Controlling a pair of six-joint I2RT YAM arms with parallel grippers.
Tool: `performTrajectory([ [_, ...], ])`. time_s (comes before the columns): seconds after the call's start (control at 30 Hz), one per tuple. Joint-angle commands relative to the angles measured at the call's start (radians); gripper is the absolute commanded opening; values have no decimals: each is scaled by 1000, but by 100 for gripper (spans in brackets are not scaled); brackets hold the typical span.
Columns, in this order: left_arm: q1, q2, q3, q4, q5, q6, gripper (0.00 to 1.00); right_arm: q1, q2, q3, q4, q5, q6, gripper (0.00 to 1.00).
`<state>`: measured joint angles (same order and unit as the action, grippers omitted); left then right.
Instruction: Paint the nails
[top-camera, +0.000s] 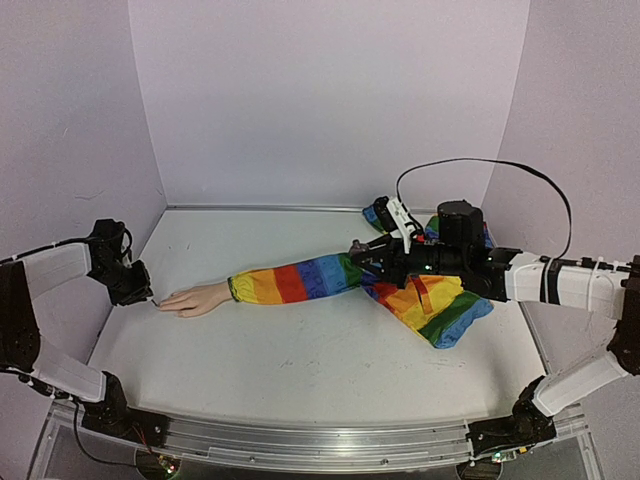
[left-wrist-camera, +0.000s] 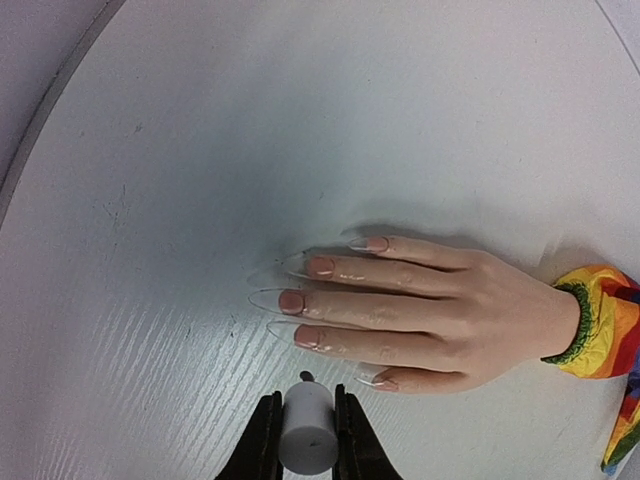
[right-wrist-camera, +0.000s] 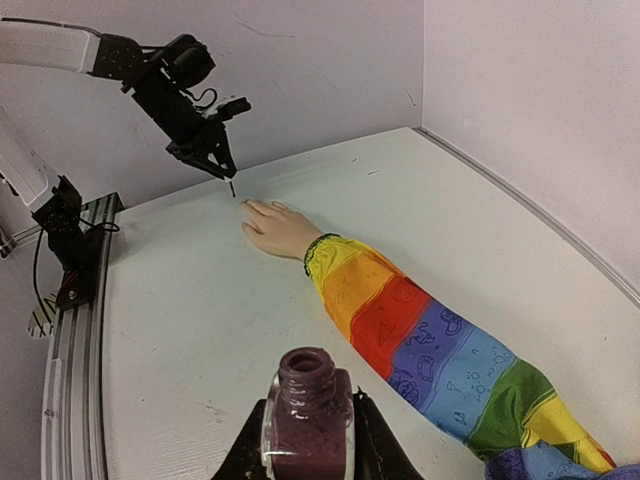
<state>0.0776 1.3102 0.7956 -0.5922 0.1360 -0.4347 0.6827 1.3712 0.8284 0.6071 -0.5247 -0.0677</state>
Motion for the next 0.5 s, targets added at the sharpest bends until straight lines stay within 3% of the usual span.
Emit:
performTrajectory([
  [0.0, 5, 10, 1, 55, -3, 11, 0, -7, -9, 26, 60, -30, -4, 0],
  [0.47, 6, 53, 6, 71, 1, 21, 0, -9, 1, 29, 60, -38, -1, 0],
])
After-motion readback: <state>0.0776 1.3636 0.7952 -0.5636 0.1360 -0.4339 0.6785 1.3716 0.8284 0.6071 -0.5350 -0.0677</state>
